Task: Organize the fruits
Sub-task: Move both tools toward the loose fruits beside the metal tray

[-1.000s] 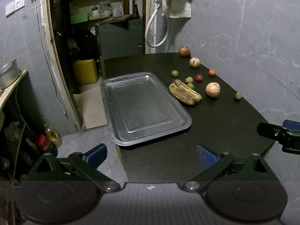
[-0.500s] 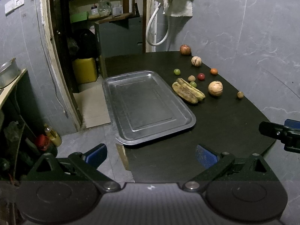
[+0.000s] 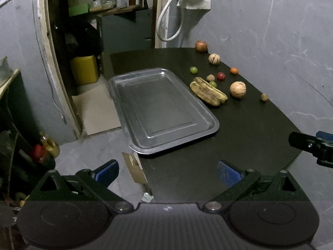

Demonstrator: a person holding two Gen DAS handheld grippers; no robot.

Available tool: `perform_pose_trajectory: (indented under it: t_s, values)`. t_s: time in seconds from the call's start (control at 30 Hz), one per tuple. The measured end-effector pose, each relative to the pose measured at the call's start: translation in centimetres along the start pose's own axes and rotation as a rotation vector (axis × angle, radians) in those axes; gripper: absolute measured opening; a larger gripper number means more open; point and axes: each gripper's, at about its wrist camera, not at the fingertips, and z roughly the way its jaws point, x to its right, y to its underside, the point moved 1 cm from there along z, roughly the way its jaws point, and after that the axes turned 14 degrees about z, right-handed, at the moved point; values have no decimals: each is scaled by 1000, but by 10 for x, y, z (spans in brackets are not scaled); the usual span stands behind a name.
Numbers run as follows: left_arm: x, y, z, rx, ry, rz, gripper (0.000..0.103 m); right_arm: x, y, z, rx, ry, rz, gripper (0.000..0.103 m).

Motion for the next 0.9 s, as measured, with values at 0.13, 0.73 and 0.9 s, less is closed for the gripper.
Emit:
perform_pose_trajectory:
  t_s: [0.13,0.73,0.9]
  values:
    - [-6,4,7,-30,26,-10,102,-3,6,-5,2,28,10,102]
    - [12,-2,42,-201,22,34,102,18,-7,17,-14,58,5,102]
    - [8,-27,58,-225,-25,9,102,23,-39,48,2,10,-18,102]
